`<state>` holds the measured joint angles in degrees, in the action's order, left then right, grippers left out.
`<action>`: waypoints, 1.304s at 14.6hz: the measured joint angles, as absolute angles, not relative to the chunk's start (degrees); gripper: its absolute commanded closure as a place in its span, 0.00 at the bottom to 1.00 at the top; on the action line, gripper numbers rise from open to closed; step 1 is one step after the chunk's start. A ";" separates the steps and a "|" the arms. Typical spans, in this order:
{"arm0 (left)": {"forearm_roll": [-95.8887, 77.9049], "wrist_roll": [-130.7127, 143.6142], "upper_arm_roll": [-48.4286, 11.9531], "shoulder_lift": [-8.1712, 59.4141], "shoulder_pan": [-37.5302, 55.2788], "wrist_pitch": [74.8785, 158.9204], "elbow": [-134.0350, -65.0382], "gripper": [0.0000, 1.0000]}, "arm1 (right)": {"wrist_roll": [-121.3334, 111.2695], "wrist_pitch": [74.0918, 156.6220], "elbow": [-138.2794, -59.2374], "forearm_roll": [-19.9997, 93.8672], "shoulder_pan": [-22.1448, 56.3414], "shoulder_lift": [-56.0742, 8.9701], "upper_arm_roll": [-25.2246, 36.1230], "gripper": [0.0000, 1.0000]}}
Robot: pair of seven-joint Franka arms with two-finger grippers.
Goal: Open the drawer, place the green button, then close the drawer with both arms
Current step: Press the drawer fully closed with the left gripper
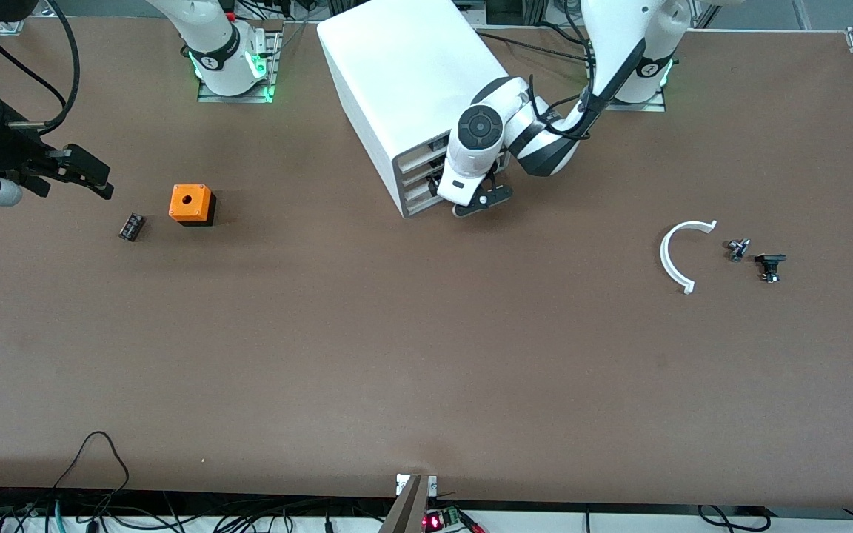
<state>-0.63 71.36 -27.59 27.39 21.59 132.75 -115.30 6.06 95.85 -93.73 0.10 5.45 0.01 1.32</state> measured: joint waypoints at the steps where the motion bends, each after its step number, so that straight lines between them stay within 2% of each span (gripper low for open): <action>1: -0.63 71.52 -27.71 27.38 21.58 132.67 -115.30 0.00 | 6.06 95.85 -93.72 0.10 5.64 0.00 1.18 0.00; 4: -0.63 71.52 -27.74 27.01 21.42 129.48 -114.61 0.00 | 6.10 95.85 -93.71 0.10 6.27 0.00 0.98 0.00; 6: -0.62 70.74 -27.72 25.94 20.85 123.28 -112.00 0.00 | 6.24 95.85 -93.71 0.10 6.28 0.00 1.03 0.00; 14: 6.32 46.79 -27.39 23.47 8.04 93.48 -91.02 0.00 | 6.35 95.90 -93.71 0.10 6.16 -0.44 1.49 0.00; 19: 9.92 29.94 -27.26 21.99 2.53 85.30 -79.98 0.00 | 6.35 96.09 -93.71 0.10 6.17 -0.49 1.48 0.00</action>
<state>9.92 29.94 -27.26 21.99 2.53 85.30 -79.98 6.35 96.09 -93.71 0.10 6.17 -0.49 1.48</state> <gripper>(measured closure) 0.000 0.000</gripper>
